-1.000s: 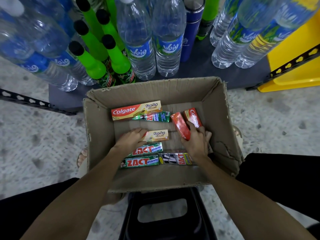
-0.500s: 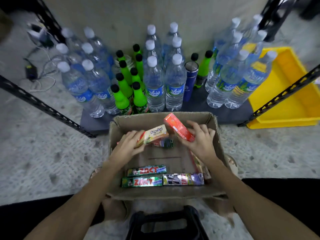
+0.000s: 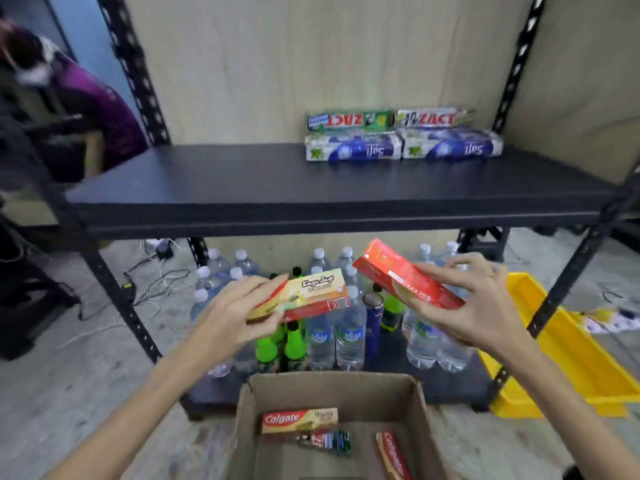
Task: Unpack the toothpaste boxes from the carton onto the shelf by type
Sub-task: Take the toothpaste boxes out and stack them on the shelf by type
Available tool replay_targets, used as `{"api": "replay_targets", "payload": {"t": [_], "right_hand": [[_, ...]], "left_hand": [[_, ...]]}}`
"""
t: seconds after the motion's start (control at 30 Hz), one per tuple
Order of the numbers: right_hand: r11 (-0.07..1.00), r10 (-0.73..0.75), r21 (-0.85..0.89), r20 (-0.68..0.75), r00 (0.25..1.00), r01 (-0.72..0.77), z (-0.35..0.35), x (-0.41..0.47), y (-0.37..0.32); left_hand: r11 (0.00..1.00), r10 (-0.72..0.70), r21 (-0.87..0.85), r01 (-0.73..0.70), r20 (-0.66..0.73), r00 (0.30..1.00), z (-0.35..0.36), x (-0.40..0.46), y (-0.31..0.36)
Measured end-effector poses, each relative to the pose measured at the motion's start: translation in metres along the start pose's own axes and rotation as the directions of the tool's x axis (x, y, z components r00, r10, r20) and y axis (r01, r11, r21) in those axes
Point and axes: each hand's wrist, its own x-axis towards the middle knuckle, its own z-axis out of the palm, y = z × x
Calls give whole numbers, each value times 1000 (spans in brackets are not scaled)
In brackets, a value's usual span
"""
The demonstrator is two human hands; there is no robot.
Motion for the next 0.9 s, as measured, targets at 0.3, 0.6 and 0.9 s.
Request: {"api": "replay_targets", "payload": {"t": [0.3, 0.6, 0.9], "right_hand": [[969, -226, -121, -74, 971, 216, -104, 106, -24], [909, -181, -353, 146, 972, 223, -77, 183, 43], [996, 9, -87, 111, 994, 0, -52, 203, 90]], "left_hand": [[996, 72, 61, -70, -43, 996, -112, 120, 16], [983, 21, 174, -55, 191, 981, -81, 215, -11], [968, 45, 228, -102, 244, 969, -51, 261, -35]]}}
